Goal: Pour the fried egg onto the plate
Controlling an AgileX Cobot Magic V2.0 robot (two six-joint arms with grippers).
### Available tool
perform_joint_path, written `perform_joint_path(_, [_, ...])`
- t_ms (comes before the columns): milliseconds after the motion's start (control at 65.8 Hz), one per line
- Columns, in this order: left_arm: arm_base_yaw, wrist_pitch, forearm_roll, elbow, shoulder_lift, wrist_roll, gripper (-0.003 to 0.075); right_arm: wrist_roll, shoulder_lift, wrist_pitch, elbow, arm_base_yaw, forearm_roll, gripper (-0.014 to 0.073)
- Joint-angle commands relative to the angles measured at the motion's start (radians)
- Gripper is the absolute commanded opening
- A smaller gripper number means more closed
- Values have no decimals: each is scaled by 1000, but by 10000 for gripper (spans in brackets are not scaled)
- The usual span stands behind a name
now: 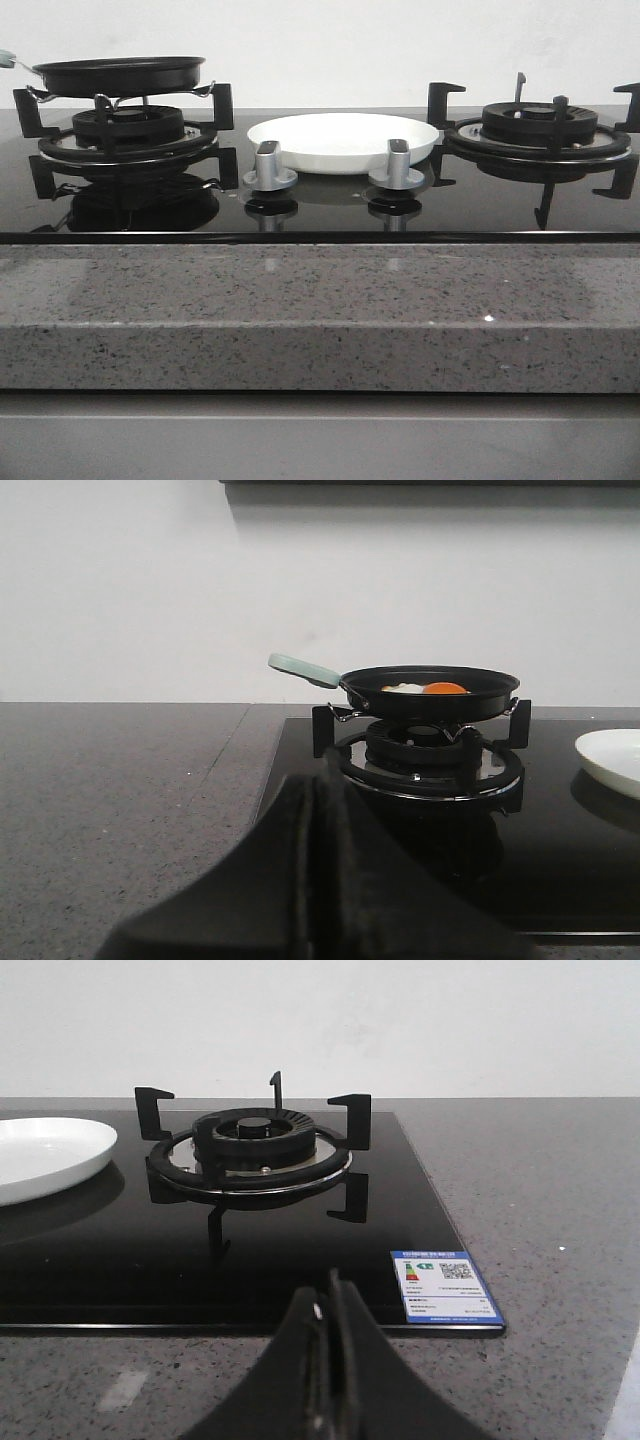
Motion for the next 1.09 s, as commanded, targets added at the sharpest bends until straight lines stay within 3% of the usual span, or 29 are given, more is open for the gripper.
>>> perform_joint_path(0, [2,-82,-11,5,-13,-2,-20,-6,-19,-85,-8,-6,3,-67])
perform_joint_path(806, [2,-82,-11,5,-13,-2,-20,-6,-19,-85,-9,-6,3,-67])
perform_joint_path(942, [2,-156,-11,-11,-13,-2,-20,-6,-19,-99,-15,-6,18,-67])
perform_joint_path(1079, [2,-32,-17,-159,-9,-2,-20,-6,-19,-44,-117,-6,20,-67])
